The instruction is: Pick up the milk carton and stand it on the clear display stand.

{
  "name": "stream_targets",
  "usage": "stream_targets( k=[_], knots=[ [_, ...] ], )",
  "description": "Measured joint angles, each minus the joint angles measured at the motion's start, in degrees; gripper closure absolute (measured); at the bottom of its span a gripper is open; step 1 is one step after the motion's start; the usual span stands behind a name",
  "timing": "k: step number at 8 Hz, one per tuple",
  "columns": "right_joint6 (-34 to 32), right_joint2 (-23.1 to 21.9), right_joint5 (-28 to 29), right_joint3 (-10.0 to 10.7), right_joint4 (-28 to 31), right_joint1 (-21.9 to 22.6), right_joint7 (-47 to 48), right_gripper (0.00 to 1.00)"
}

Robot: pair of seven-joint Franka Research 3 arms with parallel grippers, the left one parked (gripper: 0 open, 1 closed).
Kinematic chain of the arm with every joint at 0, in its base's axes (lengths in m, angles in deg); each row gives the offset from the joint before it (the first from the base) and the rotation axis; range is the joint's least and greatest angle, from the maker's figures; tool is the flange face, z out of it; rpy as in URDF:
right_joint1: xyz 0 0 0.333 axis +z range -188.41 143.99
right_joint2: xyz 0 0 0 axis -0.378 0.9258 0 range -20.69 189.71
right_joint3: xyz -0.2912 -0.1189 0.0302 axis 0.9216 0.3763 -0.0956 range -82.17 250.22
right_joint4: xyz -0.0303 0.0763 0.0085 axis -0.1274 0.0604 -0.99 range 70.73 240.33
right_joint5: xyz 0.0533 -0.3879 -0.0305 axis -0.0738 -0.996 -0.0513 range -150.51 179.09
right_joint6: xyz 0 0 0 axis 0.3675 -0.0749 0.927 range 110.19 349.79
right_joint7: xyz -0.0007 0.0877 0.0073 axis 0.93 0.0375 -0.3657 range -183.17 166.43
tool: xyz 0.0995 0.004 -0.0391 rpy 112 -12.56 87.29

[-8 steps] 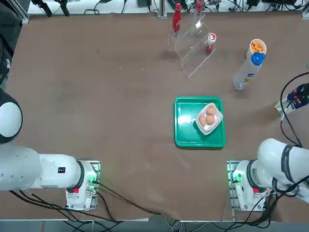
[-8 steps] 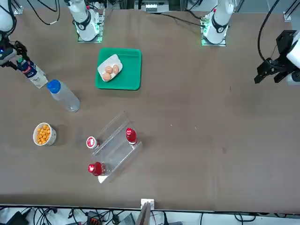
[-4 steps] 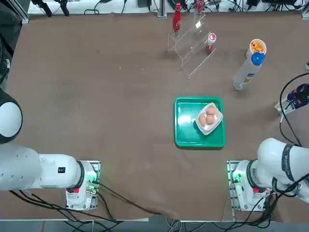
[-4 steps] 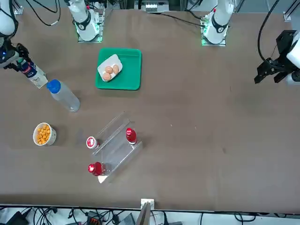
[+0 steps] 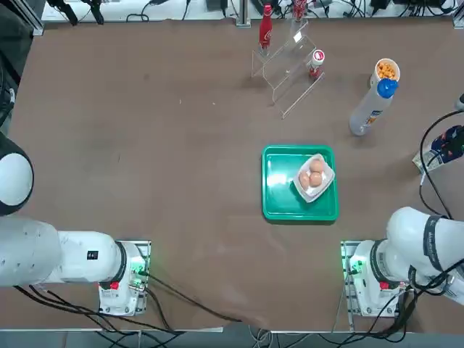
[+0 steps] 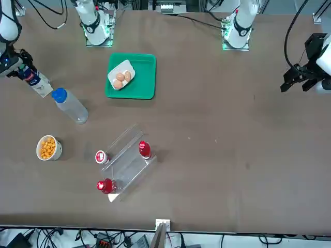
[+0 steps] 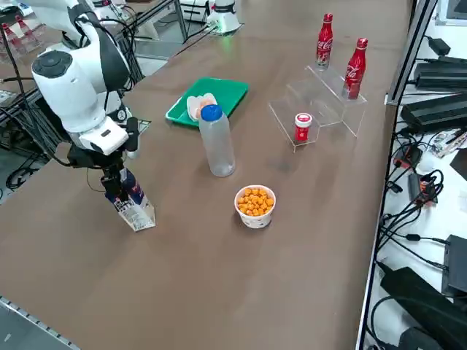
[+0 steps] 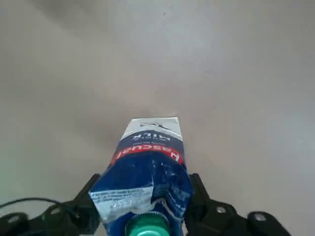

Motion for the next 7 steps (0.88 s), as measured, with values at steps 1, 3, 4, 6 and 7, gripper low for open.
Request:
stream_targets(
  k=[1,3,4,6,7],
  knots=[
    [0.0,0.0,0.0,0.0,0.0,0.0,0.0,0.31],
    [0.0,-0.2,0.0,-0.1,-0.1,0.0,-0.1,0.45],
    [-0.1,-0.5,0.0,-0.3,-0.3,0.0,-0.2,0.47],
    [-0.8,-2.0,0.0,-0.9,-1.6,0.3,-0.2,0.49],
    [-2.6,-2.9,0.0,-1.2,-3.1,0.8,-0.2,0.49]
  ],
)
